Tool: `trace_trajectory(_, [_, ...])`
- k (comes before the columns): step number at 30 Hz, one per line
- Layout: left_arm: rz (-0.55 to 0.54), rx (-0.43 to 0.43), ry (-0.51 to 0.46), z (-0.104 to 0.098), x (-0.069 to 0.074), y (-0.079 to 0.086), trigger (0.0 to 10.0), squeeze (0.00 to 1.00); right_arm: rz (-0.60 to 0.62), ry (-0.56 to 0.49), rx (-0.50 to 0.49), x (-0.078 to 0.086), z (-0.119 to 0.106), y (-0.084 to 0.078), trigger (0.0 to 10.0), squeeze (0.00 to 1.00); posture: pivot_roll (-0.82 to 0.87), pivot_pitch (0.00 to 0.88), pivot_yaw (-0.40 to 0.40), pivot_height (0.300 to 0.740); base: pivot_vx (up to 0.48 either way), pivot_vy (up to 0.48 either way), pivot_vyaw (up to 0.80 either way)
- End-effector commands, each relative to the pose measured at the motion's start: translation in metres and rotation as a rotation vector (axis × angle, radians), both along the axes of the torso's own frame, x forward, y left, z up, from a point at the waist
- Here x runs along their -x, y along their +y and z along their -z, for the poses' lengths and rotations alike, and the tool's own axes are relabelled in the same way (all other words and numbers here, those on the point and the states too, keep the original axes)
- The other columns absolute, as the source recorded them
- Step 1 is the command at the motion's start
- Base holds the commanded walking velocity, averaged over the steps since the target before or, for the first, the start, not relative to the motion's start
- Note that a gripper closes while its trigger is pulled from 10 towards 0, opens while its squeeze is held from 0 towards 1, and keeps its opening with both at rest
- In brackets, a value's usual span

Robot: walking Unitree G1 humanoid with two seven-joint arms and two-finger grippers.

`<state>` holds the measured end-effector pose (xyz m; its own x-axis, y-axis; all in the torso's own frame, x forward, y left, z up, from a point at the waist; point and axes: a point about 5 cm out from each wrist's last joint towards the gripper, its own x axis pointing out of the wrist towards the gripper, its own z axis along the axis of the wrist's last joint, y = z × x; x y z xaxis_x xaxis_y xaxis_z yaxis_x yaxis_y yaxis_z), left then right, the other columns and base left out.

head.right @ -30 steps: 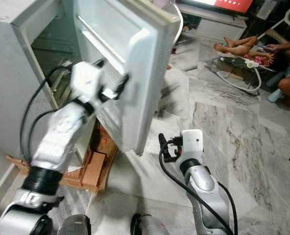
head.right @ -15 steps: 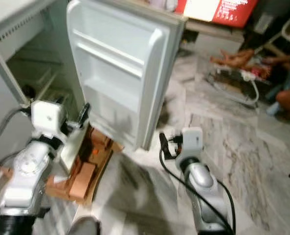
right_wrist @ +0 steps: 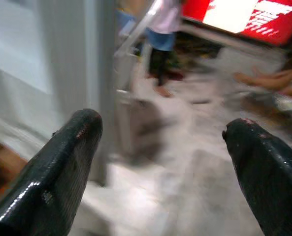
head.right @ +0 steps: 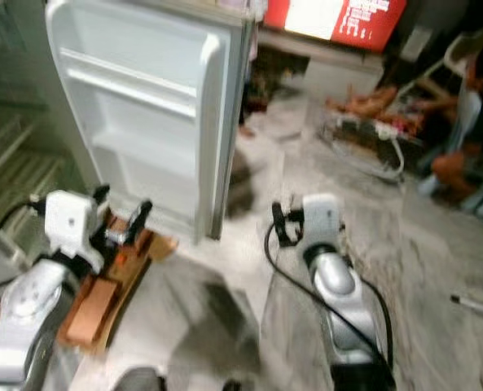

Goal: Restocking fridge

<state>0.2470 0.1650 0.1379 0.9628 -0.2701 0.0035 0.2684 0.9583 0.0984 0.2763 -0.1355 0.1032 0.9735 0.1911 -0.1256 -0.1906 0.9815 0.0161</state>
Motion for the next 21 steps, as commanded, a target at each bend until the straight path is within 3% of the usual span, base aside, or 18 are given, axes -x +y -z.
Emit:
trace_trajectory(1, [-0.004,-0.027,-0.029,-0.001,-0.006,-0.008,10.0,0.0,0.032,-0.066,0.075,-0.001,-0.01,-0.007,10.0,0.0,0.11,0.061,-0.115,0.74,0.48,0.0,0.0])
trace_trajectory(7, [-0.122,0.009,-0.028,-0.002,-0.017,0.003,10.0,0.0,-0.101,-0.049,0.088,0.002,-0.013,0.003,10.0,0.0,0.09,0.056,-0.12,0.74,0.48,0.0,0.0])
trace_trajectory(9, [-0.166,-0.011,-0.053,-0.006,-0.023,0.01,10.0,0.0,-0.063,-0.053,-0.011,-0.001,-0.013,0.002,10.0,0.0,0.11,0.051,-0.133,0.74,0.48,0.0,0.0])
trace_trajectory(16, [-0.192,-0.022,-0.053,-0.005,-0.033,0.013,10.0,0.0,-0.081,-0.063,-0.035,-0.003,-0.016,0.007,10.0,0.0,0.11,0.045,-0.131,0.74,0.48,0.0,0.0])
trace_trajectory(21, [-0.165,-0.019,-0.072,-0.009,-0.042,0.004,10.0,0.0,-0.077,-0.059,-0.034,-0.003,-0.015,0.005,10.0,0.0,0.1,0.038,-0.132,0.74,0.48,0.0,0.0])
